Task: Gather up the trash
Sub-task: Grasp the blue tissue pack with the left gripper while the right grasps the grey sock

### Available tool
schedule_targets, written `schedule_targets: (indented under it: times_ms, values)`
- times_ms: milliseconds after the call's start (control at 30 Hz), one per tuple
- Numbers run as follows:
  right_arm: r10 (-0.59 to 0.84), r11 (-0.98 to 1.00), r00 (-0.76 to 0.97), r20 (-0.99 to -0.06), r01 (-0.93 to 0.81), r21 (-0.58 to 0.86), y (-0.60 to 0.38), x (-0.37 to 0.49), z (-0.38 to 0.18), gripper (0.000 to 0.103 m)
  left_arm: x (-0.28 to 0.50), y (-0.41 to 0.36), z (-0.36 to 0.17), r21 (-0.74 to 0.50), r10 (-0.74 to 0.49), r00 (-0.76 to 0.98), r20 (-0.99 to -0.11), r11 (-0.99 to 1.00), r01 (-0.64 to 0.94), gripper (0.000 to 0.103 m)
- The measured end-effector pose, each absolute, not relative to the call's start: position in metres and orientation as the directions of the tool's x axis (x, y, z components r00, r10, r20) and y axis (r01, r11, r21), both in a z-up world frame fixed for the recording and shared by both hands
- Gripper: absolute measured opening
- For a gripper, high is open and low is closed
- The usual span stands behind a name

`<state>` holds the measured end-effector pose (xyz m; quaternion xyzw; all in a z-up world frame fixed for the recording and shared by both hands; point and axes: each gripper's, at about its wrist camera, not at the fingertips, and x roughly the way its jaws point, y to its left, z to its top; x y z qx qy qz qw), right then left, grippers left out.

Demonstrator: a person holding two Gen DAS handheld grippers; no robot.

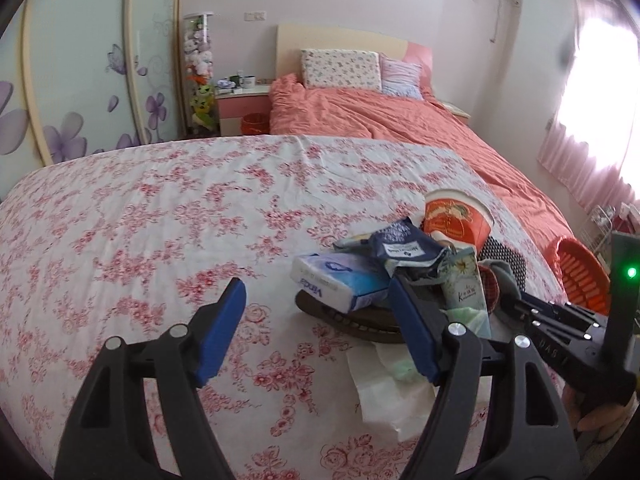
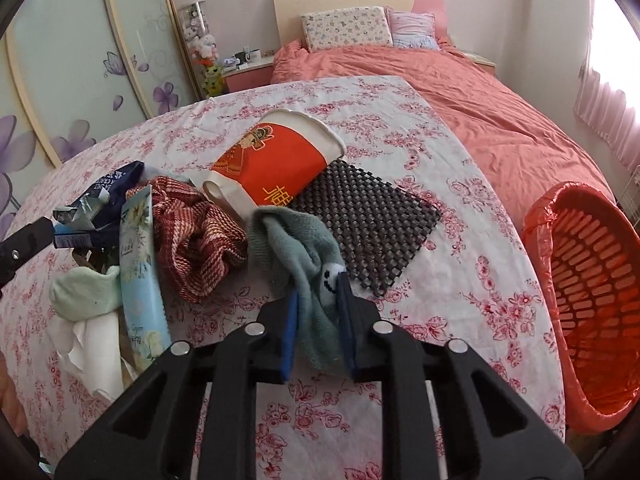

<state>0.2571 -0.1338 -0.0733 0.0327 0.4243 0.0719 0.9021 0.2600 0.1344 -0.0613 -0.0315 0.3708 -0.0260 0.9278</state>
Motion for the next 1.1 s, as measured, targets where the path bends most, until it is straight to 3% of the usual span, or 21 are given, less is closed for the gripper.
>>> schedule_targets:
  times_ms: [433,533,867,1100]
  values:
    - [0.164,0.986,0.627,-0.761,-0.101,0.129,-0.134,0.255,-0.073,0.019,0.304,0.122,-0.087,-0.026,-0.112,0.663,-0.740,0.990,0.138,0.076]
    - [0.163,0.987,0.627,-0.761,-0.101,0.128,-0.135,0.256,-0.074,0.019,0.313,0.124,-0.092,-0.045,-0.130,0.648,-0.750,0.988,0.147,0.066]
    - [0.152,0.988,0.627,-0.764,-0.101,0.113,-0.134,0.255,-0.074,0.019,0.325,0.168,-0.100,-0.006,0.030,0.648,-0.761,0.999,-0.054,0.065]
    - [0.151,0.989,0.627,-0.765,-0.102,0.111,-0.134,0.256,-0.075,0.019,0.329,0.190,-0.111,-0.040,0.040,0.620,-0.784,0.992,-0.116,0.065]
